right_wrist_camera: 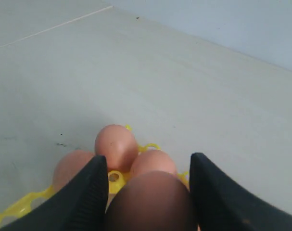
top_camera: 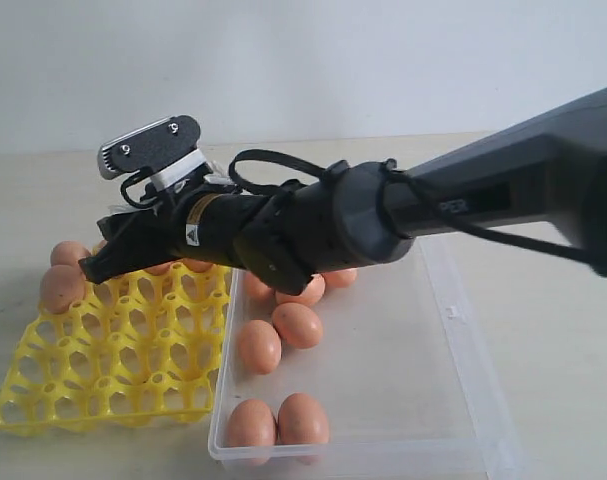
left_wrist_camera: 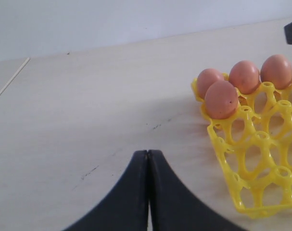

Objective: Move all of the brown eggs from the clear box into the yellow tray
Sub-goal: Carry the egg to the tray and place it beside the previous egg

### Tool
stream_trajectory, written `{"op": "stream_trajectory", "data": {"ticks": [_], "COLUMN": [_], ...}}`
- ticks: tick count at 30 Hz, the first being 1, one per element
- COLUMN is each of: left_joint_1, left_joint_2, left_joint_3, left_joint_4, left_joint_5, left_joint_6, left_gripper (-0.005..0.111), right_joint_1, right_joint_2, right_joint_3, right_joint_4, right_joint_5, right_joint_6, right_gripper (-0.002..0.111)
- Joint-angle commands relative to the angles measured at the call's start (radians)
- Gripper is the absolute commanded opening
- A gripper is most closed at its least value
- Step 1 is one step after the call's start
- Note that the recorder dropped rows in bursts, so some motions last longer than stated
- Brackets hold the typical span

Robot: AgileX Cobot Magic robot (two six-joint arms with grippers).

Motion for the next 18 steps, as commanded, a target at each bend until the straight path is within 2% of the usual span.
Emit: {"op": "stream_trajectory", "data": {"ticks": [1,7,15,17,18], "left_joint_1": [-0.008,-0.008,-0.008,-0.008,-0.008], "left_joint_2": [-0.006,-0.006,-0.006,-0.006,-0.006], "left_joint_3": [-0.004,-0.004,-0.004,-0.004,-0.004], "left_joint_4": [-0.002,-0.002,-0.002,-0.002,-0.002], "left_joint_5": [-0.009,-0.009,-0.009,-0.009,-0.009], "left_joint_6": [-0.004,-0.004,-0.004,-0.004,-0.004], "left_gripper": [0.0,0.0,0.0,0.0,0.0], "right_joint_1": [0.002,0.002,0.002,0.002,0.002], "right_joint_2": [0.068,0.125,0.191,0.197,0.201], "right_joint_3": [-0.086,-0.131,-0.146,-0.146,-0.146], "right_joint_4": [-0.12,-0.286,-0.352,-0.352,-0.357], "right_joint_5": [-0.036,-0.121,-0.213,-0.218,-0.243], "right_joint_6": [0.195,0.384,0.364,0.315,0.297], "right_gripper": [0.0,0.0,0.001,0.011,0.022]}}
